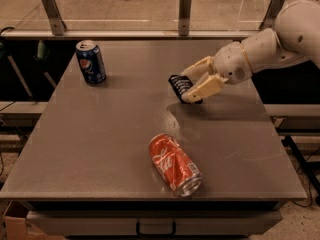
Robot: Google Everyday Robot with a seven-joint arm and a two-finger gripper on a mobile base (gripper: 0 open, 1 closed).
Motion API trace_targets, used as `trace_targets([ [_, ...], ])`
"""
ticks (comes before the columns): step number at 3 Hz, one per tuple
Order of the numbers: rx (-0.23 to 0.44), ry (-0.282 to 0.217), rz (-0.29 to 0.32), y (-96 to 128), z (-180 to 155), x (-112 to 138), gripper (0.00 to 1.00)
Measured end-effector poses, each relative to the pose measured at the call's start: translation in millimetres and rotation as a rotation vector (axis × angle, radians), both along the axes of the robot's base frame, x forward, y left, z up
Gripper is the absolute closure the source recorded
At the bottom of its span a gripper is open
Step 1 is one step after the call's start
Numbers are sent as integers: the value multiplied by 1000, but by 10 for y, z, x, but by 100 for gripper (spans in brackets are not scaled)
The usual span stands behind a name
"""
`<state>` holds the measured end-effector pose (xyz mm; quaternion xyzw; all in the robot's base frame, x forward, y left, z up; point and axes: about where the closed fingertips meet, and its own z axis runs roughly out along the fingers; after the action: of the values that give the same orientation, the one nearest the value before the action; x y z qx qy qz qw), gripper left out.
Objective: Move rxbar blueberry near coke can
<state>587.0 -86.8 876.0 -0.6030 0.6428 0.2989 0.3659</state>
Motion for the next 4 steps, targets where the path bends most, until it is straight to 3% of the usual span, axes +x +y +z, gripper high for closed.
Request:
trace_targets([
  [1, -27, 58, 119, 53, -95, -501, 100],
  [2, -82, 107, 209, 47, -200, -792, 84],
  [4, -168, 155, 309, -44, -291, -1025, 36],
])
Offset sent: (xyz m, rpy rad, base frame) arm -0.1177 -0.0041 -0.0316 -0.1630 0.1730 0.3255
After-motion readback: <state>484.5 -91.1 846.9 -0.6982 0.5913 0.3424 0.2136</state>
